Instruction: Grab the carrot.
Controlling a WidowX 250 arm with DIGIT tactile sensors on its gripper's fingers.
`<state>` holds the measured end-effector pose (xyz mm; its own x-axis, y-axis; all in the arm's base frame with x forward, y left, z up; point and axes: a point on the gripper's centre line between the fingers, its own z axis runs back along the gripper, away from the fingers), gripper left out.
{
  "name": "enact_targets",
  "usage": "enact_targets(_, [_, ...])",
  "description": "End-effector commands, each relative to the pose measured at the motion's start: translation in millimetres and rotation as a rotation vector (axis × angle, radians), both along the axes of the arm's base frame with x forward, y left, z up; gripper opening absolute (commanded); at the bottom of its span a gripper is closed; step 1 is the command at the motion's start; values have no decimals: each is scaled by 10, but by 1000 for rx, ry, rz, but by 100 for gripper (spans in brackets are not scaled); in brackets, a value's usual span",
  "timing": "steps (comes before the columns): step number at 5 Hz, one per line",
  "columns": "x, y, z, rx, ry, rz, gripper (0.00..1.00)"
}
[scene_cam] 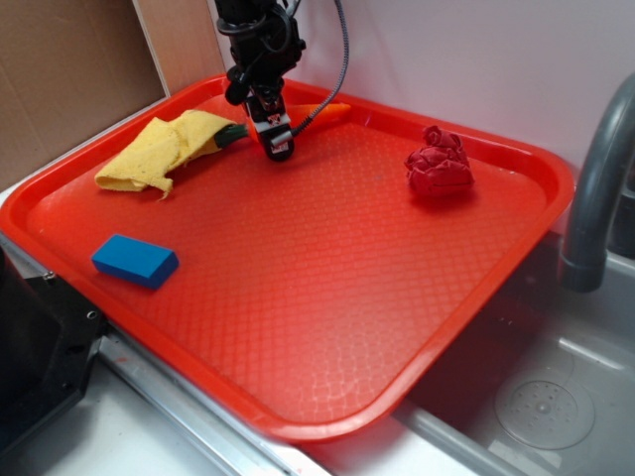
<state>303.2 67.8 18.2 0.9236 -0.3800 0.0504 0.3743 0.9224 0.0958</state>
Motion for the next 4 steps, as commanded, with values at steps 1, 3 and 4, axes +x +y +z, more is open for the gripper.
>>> enact_targets(1, [-266, -449, 697, 5, -8, 308, 0])
enact_targets(3, [-612, -735, 1407, -108, -19, 417, 0])
enact_targets(4, [-862, -910, 1566, -171, -6, 429, 0])
